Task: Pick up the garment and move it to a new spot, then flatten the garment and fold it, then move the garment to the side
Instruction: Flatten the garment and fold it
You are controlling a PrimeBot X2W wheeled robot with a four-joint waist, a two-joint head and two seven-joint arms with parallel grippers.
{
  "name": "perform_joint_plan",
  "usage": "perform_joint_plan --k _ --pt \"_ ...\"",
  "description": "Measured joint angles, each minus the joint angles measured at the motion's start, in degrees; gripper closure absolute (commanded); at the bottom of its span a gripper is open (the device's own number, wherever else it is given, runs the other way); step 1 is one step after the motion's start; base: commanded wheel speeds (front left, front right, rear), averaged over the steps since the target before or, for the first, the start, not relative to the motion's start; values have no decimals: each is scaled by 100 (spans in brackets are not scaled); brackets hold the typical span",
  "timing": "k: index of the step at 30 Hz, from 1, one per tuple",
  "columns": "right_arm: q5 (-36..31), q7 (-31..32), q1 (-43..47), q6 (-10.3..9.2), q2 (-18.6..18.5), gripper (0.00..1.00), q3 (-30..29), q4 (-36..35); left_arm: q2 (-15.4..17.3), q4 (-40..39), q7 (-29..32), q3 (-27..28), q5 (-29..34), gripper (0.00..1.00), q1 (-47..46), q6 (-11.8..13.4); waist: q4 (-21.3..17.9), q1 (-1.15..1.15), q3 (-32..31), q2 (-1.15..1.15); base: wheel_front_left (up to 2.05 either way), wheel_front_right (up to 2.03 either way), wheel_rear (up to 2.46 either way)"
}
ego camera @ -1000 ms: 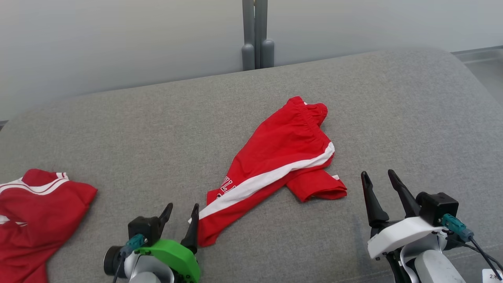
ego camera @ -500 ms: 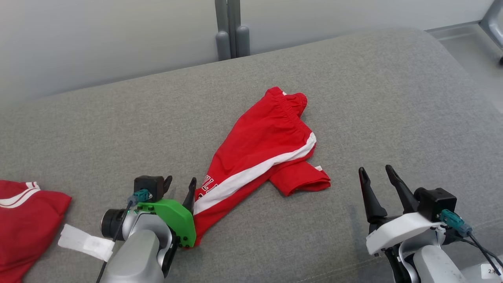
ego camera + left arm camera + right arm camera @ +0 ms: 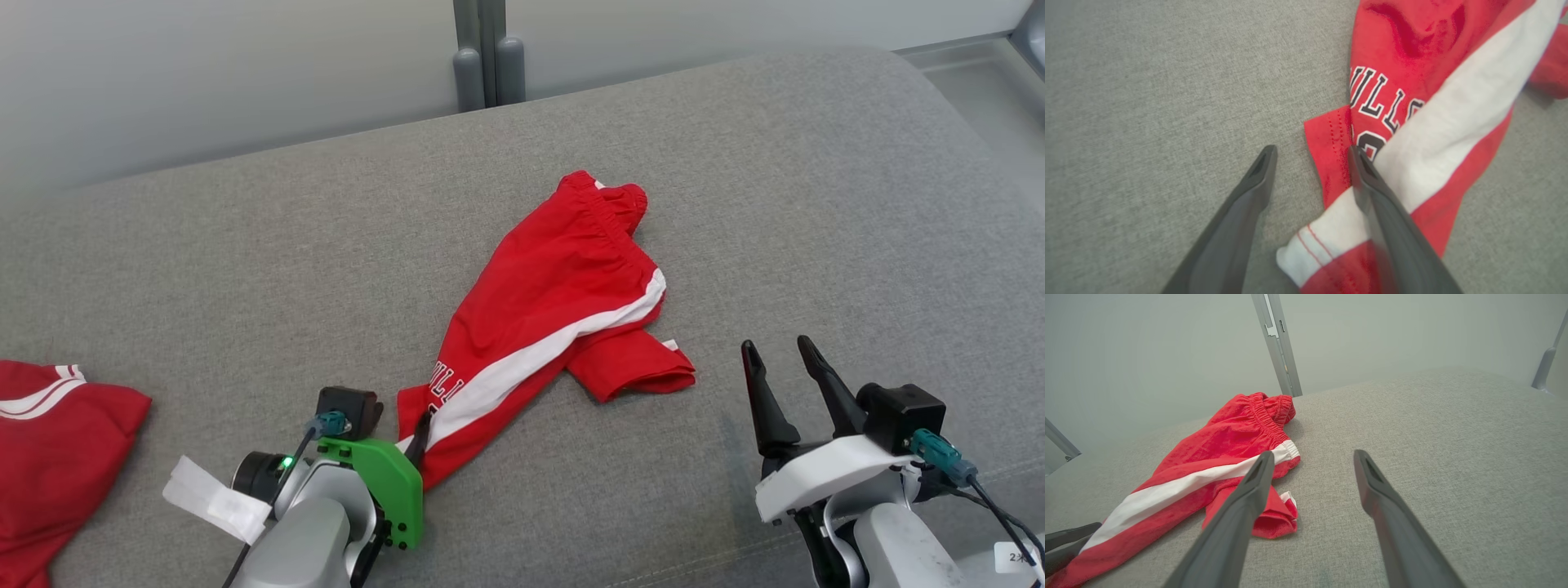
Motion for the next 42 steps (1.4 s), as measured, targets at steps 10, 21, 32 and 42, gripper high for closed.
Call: perform_joint_plan --k 10,21,32,42 --pt "1 0 -57 0 19 0 18 20 -2 -85 -221 -644 -230 100 -183 15 -23 0 90 0 0 0 0" --pt "33 0 -32 0 51 0 -75 46 653 -1459 -324 550 -92 100 -396 639 47 0 65 0 0 0 0" --pt "91 0 -51 0 33 0 22 115 528 -797 -327 984 -101 0 -135 506 -61 0 32 0 0 0 0" --pt "89 0 71 -1 42 0 -110 100 514 -2069 -338 2043 323 0 1064 681 50 0 -176 0 0 0 0"
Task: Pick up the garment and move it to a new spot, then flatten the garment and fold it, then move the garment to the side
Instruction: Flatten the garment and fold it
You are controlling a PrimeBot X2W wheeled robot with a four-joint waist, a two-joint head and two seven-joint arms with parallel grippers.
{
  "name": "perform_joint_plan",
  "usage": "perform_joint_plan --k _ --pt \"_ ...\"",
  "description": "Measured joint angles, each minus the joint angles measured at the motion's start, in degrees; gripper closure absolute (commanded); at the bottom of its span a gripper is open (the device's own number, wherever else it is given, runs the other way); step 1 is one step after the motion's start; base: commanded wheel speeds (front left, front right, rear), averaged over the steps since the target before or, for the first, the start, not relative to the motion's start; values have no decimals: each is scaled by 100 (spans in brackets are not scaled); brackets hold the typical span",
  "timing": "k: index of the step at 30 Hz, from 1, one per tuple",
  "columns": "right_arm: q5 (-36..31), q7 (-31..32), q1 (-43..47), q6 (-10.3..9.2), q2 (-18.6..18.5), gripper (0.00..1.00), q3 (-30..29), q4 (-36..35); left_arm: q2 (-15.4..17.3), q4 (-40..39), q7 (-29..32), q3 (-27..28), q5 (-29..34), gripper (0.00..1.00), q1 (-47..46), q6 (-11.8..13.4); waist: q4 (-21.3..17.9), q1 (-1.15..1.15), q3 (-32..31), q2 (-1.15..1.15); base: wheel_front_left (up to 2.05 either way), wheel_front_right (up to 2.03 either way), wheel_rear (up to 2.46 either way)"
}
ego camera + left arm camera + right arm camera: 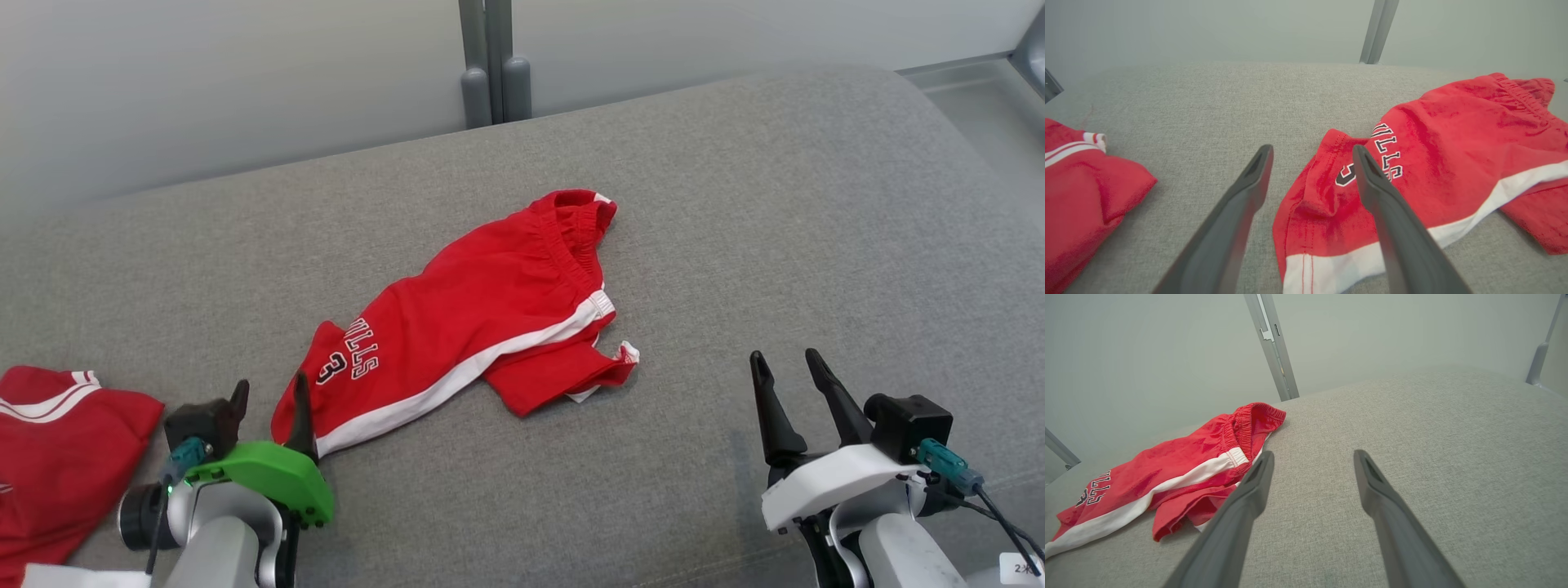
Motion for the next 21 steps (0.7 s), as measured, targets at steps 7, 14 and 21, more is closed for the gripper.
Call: perform_joint_plan --k 7,14,21 --pt "-1 0 57 1 46 0 18 -14 -290 -160 0 356 250 0 594 -180 148 0 -120 0 0 0 0" --pt "-40 0 68 1 62 0 -11 -80 -430 -649 0 655 554 0 988 -233 138 0 -156 0 0 0 0" --pt "-221 0 137 0 52 0 -107 -197 -489 -1700 -1 1001 1112 0 1562 -174 117 0 -269 0 0 0 0"
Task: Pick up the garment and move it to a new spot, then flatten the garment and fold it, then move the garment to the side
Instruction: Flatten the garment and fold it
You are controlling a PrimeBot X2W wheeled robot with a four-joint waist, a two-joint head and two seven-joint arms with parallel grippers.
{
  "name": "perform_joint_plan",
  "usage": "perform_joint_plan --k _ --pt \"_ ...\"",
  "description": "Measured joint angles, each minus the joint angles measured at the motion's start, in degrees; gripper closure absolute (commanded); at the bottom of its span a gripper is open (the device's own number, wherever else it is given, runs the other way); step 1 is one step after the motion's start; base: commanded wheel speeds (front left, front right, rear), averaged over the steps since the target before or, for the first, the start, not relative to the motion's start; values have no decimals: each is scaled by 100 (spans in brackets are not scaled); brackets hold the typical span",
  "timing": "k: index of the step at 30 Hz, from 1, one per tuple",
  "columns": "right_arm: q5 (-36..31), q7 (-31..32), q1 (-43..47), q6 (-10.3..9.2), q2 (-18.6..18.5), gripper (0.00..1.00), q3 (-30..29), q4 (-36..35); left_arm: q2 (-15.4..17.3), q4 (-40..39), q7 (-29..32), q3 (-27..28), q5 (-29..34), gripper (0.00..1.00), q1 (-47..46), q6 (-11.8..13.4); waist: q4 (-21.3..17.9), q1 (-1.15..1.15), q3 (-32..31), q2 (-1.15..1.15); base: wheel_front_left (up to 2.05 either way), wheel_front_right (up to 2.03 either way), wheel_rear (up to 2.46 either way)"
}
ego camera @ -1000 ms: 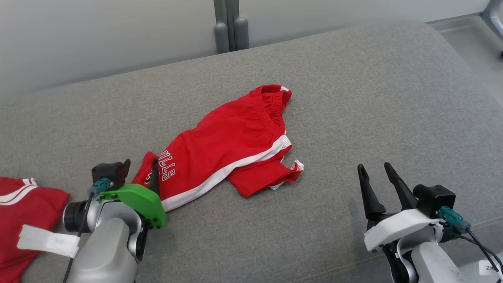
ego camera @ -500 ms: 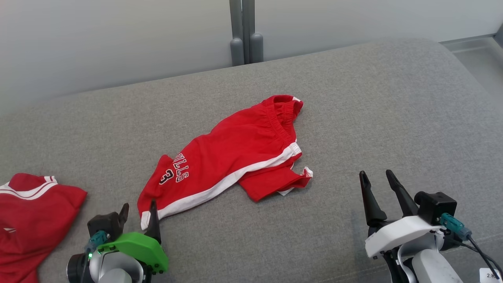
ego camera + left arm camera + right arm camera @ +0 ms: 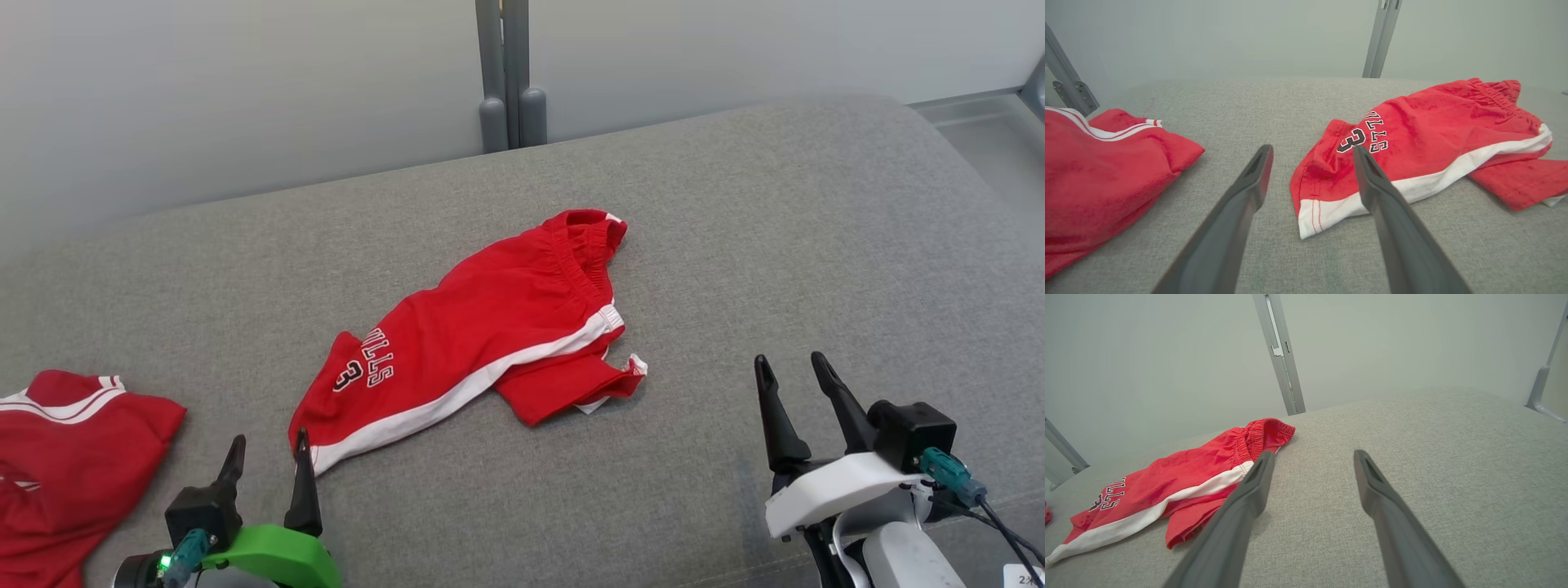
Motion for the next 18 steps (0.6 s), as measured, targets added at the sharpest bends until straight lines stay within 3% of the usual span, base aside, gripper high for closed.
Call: perform_joint_plan --k 8,18 --pt "-271 0 119 1 9 0 21 -37 -18 -628 1 -19 754 0 542 113 102 0 -150 0 0 0 0" --pt "-587 0 243 1 -7 0 44 -52 -18 -836 1 252 871 0 811 277 268 0 -359 0 0 0 0"
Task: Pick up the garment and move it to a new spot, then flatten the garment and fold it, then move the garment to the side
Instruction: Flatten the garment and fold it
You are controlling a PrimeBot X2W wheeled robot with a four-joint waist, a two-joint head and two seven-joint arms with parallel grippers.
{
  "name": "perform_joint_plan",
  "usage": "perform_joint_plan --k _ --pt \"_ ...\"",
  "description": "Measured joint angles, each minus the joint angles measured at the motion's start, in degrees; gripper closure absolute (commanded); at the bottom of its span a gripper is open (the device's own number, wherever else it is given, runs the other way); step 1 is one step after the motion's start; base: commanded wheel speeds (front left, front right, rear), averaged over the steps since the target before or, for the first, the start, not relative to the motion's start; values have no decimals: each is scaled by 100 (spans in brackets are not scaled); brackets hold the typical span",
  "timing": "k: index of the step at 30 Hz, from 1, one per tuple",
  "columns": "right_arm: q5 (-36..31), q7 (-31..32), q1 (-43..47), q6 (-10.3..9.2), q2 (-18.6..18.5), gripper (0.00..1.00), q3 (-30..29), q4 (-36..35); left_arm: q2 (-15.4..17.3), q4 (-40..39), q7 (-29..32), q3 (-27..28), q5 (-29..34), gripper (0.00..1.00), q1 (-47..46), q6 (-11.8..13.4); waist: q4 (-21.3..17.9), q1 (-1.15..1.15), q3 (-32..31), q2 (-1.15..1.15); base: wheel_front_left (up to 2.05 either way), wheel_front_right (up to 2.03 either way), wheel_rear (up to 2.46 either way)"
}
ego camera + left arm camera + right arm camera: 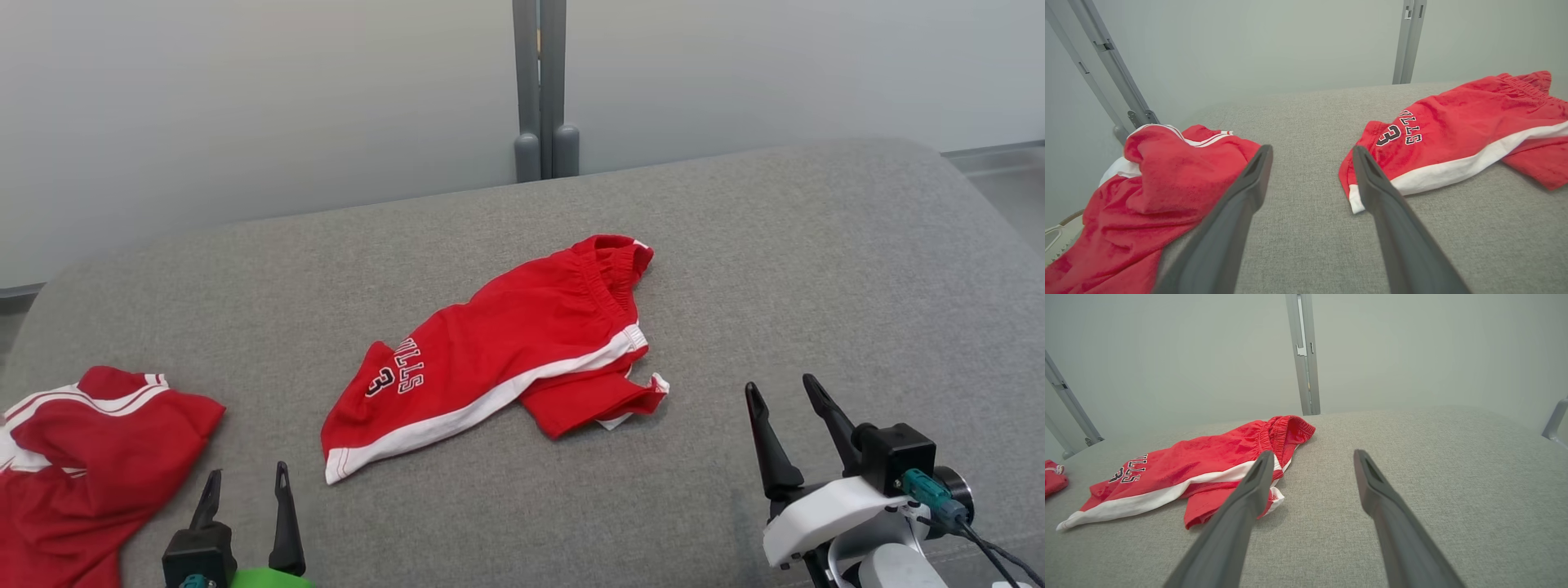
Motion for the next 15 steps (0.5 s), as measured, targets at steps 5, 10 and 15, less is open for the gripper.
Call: perform_joint_plan --k 5,10,15 --pt "-44 0 45 -1 -33 0 70 34 -1 -38 -1 30 3 0 14 -19 144 0 -44 0 0 0 0" --pt "-48 0 46 0 -51 0 57 38 -3 51 0 -2 -113 0 9 -55 315 0 -3 0 0 0 0" --pt "-90 1 45 0 -46 0 -18 74 -4 131 0 -88 -243 0 -23 -80 494 0 62 0 0 0 0"
